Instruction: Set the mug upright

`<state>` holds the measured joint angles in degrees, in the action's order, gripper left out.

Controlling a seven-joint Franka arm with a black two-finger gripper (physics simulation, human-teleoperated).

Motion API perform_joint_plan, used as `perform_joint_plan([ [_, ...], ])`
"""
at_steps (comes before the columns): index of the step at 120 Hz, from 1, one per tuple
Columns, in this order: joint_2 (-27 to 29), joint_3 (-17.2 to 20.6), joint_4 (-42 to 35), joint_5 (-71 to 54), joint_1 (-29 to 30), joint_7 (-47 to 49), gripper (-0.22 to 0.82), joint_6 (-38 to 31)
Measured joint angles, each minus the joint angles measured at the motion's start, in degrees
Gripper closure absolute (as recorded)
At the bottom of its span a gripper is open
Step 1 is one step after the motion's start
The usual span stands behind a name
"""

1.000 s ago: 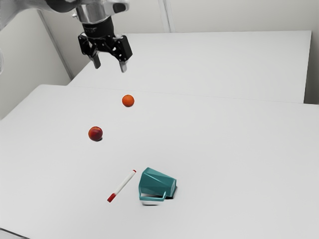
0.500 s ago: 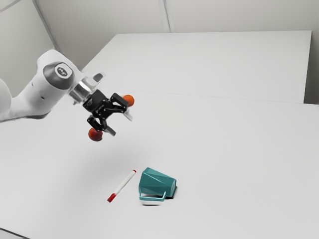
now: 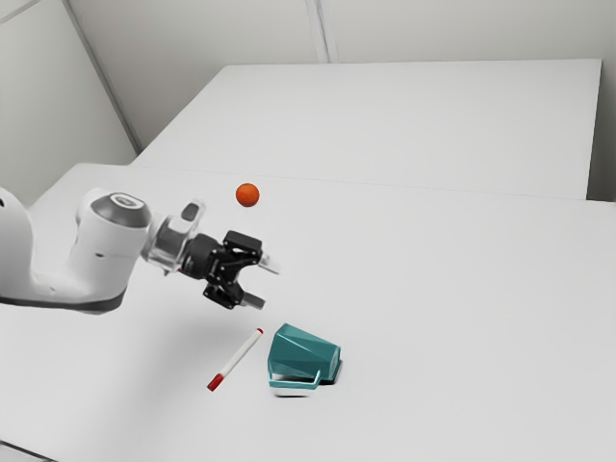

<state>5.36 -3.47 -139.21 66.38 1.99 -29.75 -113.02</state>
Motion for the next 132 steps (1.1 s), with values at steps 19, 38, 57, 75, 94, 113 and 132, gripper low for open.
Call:
perform_joint_plan([
  [19, -0.5, 0.0, -0.7, 1.7, 0.5, -5.8, 0.0, -0.1],
  [38, -3.3, 0.0, -0.9, 3.7, 0.6, -10.6, 0.0, 0.3],
  [57, -4.7, -1.4, -1.2, 5.2, -0.4, -14.6, 0.0, 0.9],
  [75, -5.1, -2.8, -2.4, 5.6, -1.1, -17.6, 0.0, 1.6],
  [94, -7.0, -2.9, -2.7, 6.2, -0.4, -20.0, 0.0, 1.9],
  [113, -8.9, -2.9, -2.7, 7.4, 0.9, -21.9, 0.0, 1.9],
  [132, -8.4, -1.4, -4.1, 9.1, 1.3, -23.4, 0.0, 1.7],
])
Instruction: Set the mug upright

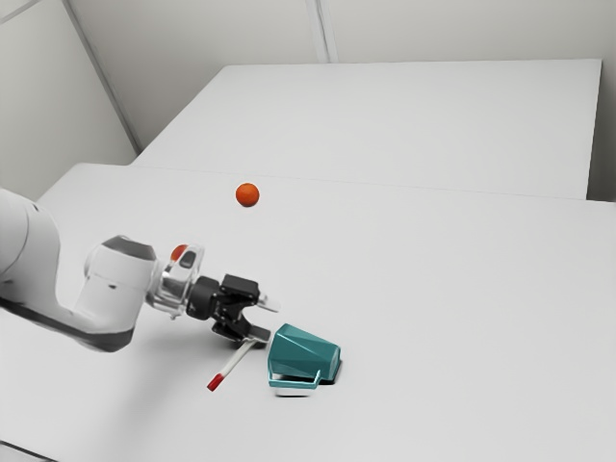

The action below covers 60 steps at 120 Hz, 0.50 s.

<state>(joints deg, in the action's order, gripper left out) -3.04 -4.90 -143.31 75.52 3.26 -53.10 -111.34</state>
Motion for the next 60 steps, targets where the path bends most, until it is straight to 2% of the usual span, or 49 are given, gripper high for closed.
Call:
perform_joint_plan([
  [26, 1.1, 1.0, -1.7, 2.0, -1.7, -1.5, 0.0, -0.2],
  [60, 1.3, 3.1, -2.4, 6.6, 0.0, -2.7, 0.0, -0.2],
])
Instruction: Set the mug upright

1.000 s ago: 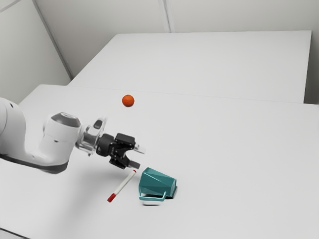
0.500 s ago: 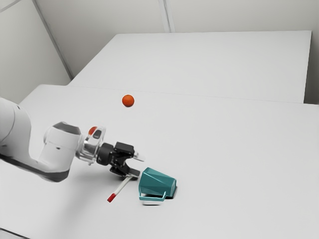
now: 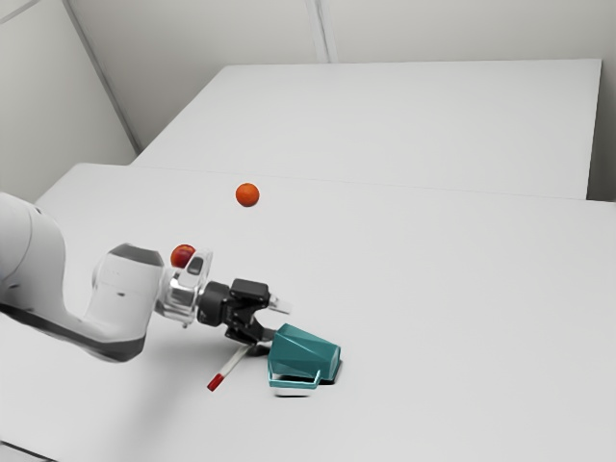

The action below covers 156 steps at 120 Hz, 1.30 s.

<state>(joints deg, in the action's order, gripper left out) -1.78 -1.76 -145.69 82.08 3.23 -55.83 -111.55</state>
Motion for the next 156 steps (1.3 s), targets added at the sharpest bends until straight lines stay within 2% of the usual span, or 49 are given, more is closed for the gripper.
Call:
perform_joint_plan([
  [28, -0.1, 1.0, -0.6, 1.4, -0.8, -0.7, 0.01, 0.0],
  [32, -0.1, 1.1, -0.7, 1.7, -0.9, -0.7, 0.06, 0.0],
  [45, -0.1, 1.3, -1.0, 2.3, -1.1, -0.8, 0.36, -0.1],
  [52, 0.0, 1.3, -1.0, 2.5, -1.1, -0.8, 0.48, -0.1],
  [62, -0.1, 1.4, -1.1, 2.7, -1.0, -0.7, 0.6, -0.1],
  [74, -0.1, 1.4, -1.1, 2.8, -0.7, -0.6, 0.68, -0.1],
  [104, 1.4, 2.8, -0.9, 2.7, 0.4, -0.2, 0.76, -0.2],
  [120, 6.5, 5.6, 0.1, 0.7, 1.2, 0.9, 0.77, -0.8],
  [140, 7.5, 5.5, 9.7, -14.1, -0.7, 4.4, 0.78, -2.0],
  [156, 1.9, 5.8, 21.7, -33.5, -0.4, 9.2, 0.78, -3.5],
])
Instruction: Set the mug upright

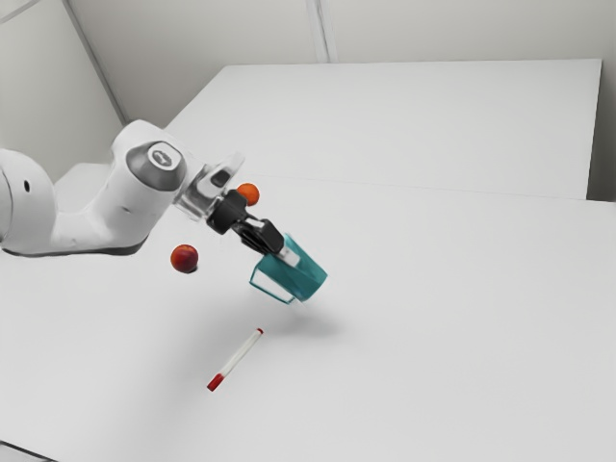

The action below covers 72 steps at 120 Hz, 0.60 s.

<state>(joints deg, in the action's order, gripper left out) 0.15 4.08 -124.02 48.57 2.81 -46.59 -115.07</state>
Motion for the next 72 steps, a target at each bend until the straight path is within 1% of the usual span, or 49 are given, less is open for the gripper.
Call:
perform_joint_plan([
  [9, -4.1, 0.8, 6.1, -10.7, 0.4, 3.3, 0.78, -1.1],
  [15, -5.9, 1.2, 9.1, -17.9, -0.2, 5.9, 0.78, -1.9],
  [23, -7.6, 1.5, 11.2, -26.5, -2.6, 9.7, 0.78, -3.6],
  [33, -9.7, 1.7, 11.9, -34.7, -4.6, 14.9, 0.78, -6.5],
  [50, -11.9, 1.7, 11.7, -42.2, -5.9, 23.6, 0.78, -11.0],
  [72, -13.5, 1.3, 11.0, -45.4, -6.2, 33.3, 0.78, -14.6],
])
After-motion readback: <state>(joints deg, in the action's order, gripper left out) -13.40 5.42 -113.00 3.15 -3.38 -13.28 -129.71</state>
